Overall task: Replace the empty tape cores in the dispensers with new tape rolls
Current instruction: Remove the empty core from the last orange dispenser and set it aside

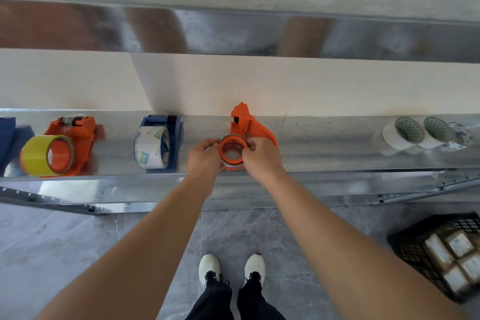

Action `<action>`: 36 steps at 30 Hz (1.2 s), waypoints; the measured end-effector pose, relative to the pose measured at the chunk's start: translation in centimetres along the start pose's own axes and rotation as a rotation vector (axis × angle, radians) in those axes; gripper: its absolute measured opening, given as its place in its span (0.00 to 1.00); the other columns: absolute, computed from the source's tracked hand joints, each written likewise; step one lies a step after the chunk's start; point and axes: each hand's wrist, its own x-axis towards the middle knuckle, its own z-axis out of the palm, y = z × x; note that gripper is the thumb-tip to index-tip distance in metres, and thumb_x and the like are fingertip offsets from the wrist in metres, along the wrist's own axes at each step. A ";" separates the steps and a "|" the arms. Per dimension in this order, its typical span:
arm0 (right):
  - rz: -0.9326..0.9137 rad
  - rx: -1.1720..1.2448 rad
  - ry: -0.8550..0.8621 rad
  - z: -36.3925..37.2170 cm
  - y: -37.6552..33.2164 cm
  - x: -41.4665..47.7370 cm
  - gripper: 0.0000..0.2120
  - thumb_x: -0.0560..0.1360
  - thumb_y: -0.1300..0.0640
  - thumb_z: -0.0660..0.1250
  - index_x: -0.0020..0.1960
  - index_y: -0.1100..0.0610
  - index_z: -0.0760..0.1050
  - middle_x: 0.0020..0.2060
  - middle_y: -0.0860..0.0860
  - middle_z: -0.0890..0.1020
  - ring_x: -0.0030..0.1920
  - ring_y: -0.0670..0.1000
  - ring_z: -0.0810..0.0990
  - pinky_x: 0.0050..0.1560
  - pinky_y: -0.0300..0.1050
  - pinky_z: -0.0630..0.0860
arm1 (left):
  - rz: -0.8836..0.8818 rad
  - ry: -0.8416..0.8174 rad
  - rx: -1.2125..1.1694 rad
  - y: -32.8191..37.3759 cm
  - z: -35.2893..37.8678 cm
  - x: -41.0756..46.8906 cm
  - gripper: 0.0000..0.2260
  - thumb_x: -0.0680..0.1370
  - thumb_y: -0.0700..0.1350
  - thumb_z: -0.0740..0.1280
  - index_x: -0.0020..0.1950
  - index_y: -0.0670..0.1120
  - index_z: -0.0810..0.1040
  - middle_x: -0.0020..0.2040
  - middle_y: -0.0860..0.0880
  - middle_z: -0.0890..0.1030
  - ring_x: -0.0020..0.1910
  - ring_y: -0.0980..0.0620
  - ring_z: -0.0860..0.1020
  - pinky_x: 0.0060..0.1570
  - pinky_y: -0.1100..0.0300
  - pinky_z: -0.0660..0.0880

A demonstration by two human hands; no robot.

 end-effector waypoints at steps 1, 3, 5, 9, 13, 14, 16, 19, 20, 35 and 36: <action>0.008 0.010 0.012 0.0 -0.1 -0.1 0.10 0.78 0.63 0.62 0.40 0.59 0.78 0.33 0.51 0.79 0.34 0.51 0.76 0.33 0.43 0.68 | 0.002 0.004 0.003 0.3 -0.1 -0.2 0.09 0.86 0.40 0.64 0.64 0.46 0.81 0.51 0.45 0.87 0.47 0.47 0.87 0.43 0.53 0.87; 0.013 0.024 0.040 -0.2 -0.5 -0.5 0.10 0.78 0.63 0.62 0.44 0.61 0.81 0.35 0.53 0.81 0.35 0.50 0.77 0.33 0.43 0.68 | 0.011 0.013 0.008 0.8 -0.3 -0.6 0.10 0.86 0.40 0.62 0.60 0.46 0.83 0.51 0.45 0.87 0.49 0.45 0.87 0.49 0.49 0.87; 0.014 0.040 0.069 -0.5 -1.1 -1.0 0.10 0.78 0.62 0.63 0.48 0.59 0.84 0.40 0.53 0.85 0.39 0.52 0.80 0.36 0.43 0.71 | 0.031 0.018 0.033 1.6 -0.6 -1.3 0.11 0.85 0.40 0.62 0.52 0.50 0.84 0.49 0.46 0.87 0.50 0.42 0.88 0.53 0.44 0.86; 0.015 0.107 0.109 -1.6 -2.4 -2.1 0.11 0.78 0.61 0.64 0.52 0.54 0.84 0.46 0.51 0.87 0.48 0.52 0.82 0.44 0.43 0.73 | 0.066 0.012 0.006 3.6 -1.0 -2.9 0.14 0.85 0.41 0.62 0.46 0.51 0.84 0.46 0.47 0.86 0.49 0.42 0.87 0.52 0.43 0.86; 0.033 0.170 0.186 -3.3 -3.4 -3.2 0.09 0.78 0.58 0.66 0.55 0.54 0.82 0.52 0.51 0.86 0.55 0.54 0.83 0.53 0.44 0.76 | 0.133 -0.029 0.003 5.5 -0.7 -4.9 0.13 0.85 0.40 0.61 0.49 0.49 0.85 0.48 0.46 0.86 0.44 0.44 0.86 0.43 0.51 0.86; 0.028 0.183 0.219 -3.9 -3.7 -3.6 0.09 0.78 0.58 0.67 0.56 0.54 0.82 0.53 0.52 0.86 0.56 0.54 0.82 0.56 0.45 0.76 | 0.152 -0.047 0.009 5.9 -0.6 -5.5 0.13 0.85 0.41 0.61 0.50 0.49 0.85 0.48 0.45 0.86 0.43 0.45 0.86 0.39 0.53 0.85; 0.017 0.205 0.274 -5.3 -4.2 -4.4 0.11 0.77 0.59 0.67 0.58 0.56 0.82 0.55 0.53 0.86 0.58 0.55 0.82 0.60 0.47 0.77 | 0.177 -0.078 0.000 6.9 -0.1 -6.7 0.13 0.85 0.42 0.62 0.48 0.51 0.85 0.48 0.45 0.86 0.44 0.43 0.86 0.39 0.53 0.85; 0.000 0.217 0.339 -7.9 -4.9 -5.8 0.17 0.79 0.60 0.65 0.66 0.57 0.79 0.61 0.53 0.84 0.63 0.55 0.80 0.65 0.48 0.75 | 0.218 -0.112 -0.005 8.5 0.9 -8.7 0.13 0.83 0.45 0.66 0.42 0.53 0.87 0.44 0.46 0.87 0.48 0.38 0.87 0.52 0.40 0.86; -0.007 0.227 0.362 -8.8 -5.1 -6.2 0.17 0.79 0.61 0.65 0.67 0.57 0.78 0.61 0.53 0.84 0.64 0.55 0.80 0.66 0.49 0.74 | 0.242 -0.123 -0.002 9.0 1.4 -9.5 0.13 0.81 0.45 0.68 0.40 0.53 0.88 0.42 0.46 0.87 0.47 0.37 0.87 0.54 0.36 0.85; -0.087 0.295 0.527 -24.1 0.2 -13.3 0.17 0.77 0.61 0.65 0.65 0.56 0.80 0.61 0.51 0.83 0.61 0.53 0.79 0.56 0.39 0.68 | 0.500 -0.253 0.065 10.0 14.1 -20.9 0.12 0.75 0.50 0.65 0.52 0.53 0.87 0.51 0.50 0.86 0.53 0.41 0.85 0.60 0.40 0.83; -0.088 0.295 0.530 -25.1 1.0 -13.7 0.17 0.77 0.61 0.65 0.65 0.55 0.80 0.60 0.51 0.83 0.61 0.53 0.79 0.56 0.39 0.68 | 0.509 -0.252 0.065 9.7 15.1 -21.8 0.12 0.75 0.50 0.65 0.52 0.53 0.87 0.51 0.50 0.86 0.53 0.41 0.85 0.60 0.40 0.83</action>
